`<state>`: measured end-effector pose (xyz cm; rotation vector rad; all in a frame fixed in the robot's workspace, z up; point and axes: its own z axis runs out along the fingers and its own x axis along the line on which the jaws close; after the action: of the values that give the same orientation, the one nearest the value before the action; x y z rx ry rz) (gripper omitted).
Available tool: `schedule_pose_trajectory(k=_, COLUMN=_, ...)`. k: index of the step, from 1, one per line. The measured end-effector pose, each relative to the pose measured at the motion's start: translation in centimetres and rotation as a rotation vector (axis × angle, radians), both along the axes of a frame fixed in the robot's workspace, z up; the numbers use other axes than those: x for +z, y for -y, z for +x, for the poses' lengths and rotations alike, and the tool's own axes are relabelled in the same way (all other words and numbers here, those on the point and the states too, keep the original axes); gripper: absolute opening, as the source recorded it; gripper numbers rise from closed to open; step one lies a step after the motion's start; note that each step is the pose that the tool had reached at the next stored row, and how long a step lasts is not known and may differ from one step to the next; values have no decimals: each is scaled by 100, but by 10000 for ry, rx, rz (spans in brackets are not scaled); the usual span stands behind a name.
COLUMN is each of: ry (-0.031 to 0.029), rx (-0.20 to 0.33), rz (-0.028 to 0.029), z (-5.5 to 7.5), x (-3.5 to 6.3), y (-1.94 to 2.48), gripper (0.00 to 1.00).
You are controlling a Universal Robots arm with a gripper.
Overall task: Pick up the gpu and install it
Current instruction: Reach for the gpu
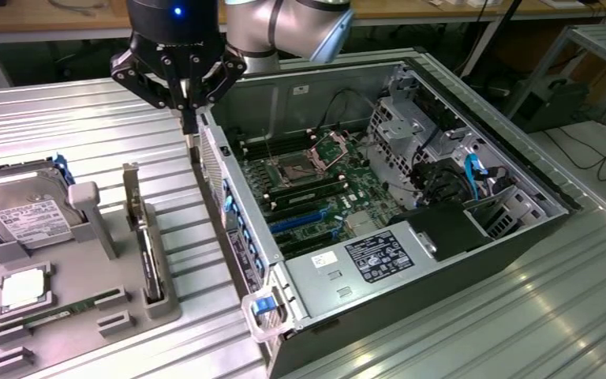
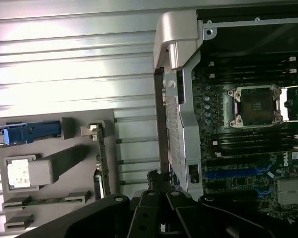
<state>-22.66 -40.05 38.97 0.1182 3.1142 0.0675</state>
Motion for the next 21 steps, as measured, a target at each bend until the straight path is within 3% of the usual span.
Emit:
schedule_pose_trajectory(k=7, ry=1, rx=305, rz=1, z=-71, x=-1, y=4, gripper=11)
schedule_pose_trajectory(k=9, ry=1, rx=634, rz=1, z=-277, x=-6, y=17, gripper=11)
schedule_pose_trajectory(k=21, ry=-1, rx=696, rz=1, z=-425, x=-9, y=21, gripper=11)
